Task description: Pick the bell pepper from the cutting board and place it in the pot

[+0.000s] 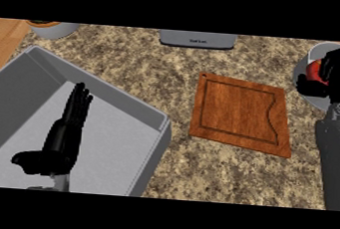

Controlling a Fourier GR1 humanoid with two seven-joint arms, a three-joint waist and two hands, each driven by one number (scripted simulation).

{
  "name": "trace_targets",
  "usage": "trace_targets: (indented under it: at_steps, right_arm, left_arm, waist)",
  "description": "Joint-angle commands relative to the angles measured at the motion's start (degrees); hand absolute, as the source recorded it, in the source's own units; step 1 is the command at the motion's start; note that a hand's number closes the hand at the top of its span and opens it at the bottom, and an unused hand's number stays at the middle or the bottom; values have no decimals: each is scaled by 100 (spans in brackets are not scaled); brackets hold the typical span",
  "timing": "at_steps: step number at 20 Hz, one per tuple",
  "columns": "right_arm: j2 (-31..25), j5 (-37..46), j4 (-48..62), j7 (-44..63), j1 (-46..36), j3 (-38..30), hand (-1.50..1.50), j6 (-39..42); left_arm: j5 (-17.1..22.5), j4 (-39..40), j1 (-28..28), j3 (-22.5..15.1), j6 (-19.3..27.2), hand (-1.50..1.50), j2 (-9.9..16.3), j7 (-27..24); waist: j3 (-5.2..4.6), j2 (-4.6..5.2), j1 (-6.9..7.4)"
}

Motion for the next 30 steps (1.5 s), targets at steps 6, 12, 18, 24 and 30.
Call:
trace_targets:
  at_steps: [6,12,18,24,30]
  right_arm:
    - [-1012,-788,1530,-1035,-284,-886,150,-421]
    - [-1412,-1144,3673,-2054,-619,-1316,150,-957]
    - [-1888,-1202,5040,-2454,-762,-1524,150,-1030]
    - [-2107,-1249,6013,-1921,-814,-1791,-150,-797]
    - [-2199,-2375,5945,-3792,-784,-2546,-150,-619]
  left_arm:
    - [-46,-207,4,98,-17,0,43,275]
    - [-100,60,127,-92,-112,0,-145,-233]
    - [-4,139,-319,168,-215,0,74,205]
    - [-42,182,-155,80,-243,0,-25,-183]
    - [-20,215,-127,80,-208,0,-84,-78]
  waist:
    - [0,3,16]
    - [8,52,146]
    - [11,57,139]
    - [19,103,226]
    - [26,69,113]
